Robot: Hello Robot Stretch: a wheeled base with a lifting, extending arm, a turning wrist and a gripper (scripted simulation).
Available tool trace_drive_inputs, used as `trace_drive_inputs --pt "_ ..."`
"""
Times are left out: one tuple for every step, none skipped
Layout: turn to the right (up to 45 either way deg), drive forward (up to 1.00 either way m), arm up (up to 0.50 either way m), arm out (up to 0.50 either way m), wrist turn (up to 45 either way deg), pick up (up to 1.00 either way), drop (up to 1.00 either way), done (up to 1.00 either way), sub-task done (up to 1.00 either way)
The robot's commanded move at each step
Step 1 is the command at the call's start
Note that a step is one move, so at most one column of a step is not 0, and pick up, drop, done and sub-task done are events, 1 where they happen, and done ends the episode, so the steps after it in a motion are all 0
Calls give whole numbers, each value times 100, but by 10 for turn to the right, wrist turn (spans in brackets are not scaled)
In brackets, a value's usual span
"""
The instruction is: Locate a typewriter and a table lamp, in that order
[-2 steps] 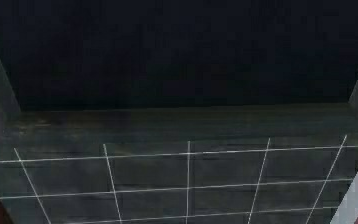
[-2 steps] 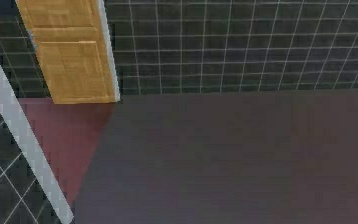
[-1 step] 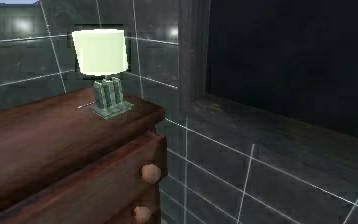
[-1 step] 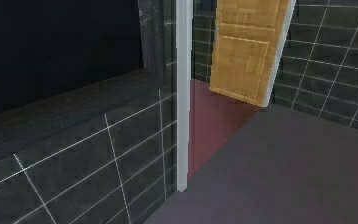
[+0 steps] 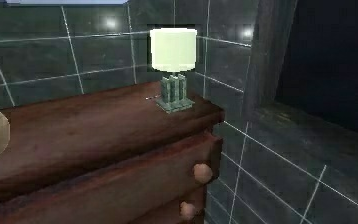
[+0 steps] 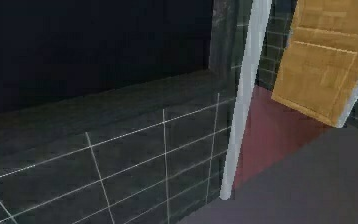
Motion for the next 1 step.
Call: trace_drive_inputs --pt "0 0 0 0 0 0 0 100 0"
